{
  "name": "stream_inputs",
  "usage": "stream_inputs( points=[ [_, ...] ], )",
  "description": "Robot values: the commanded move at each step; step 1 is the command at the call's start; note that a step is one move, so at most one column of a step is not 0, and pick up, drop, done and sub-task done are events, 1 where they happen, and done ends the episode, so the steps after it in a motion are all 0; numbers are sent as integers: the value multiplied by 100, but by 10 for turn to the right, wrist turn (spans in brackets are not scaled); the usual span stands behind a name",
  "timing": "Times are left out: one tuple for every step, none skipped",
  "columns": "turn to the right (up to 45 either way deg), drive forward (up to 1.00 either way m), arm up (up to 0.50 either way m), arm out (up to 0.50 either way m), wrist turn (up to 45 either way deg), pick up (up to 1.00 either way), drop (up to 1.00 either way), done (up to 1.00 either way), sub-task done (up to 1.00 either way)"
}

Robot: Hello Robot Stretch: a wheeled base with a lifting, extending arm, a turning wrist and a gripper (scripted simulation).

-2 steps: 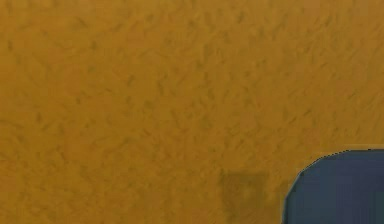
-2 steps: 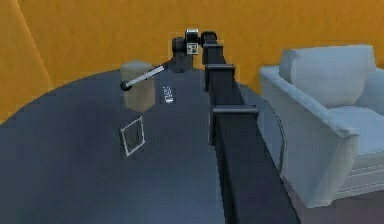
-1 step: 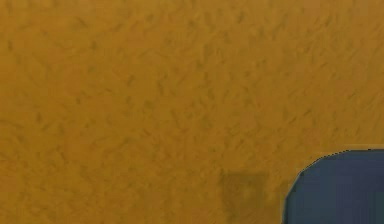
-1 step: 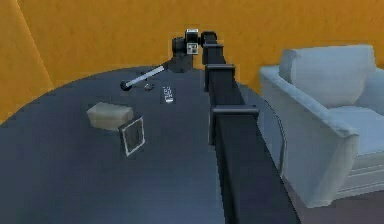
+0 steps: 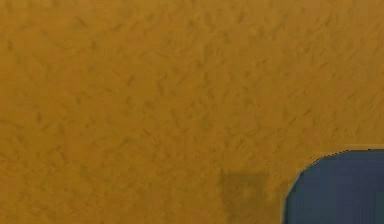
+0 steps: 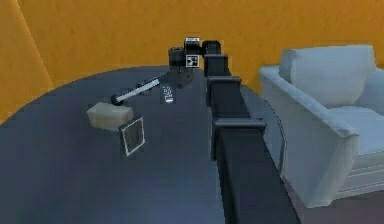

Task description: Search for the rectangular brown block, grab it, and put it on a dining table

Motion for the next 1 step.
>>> stream_inputs(
  points=[
    [0,0,0,0,0,0,0,100,0]
  ],
)
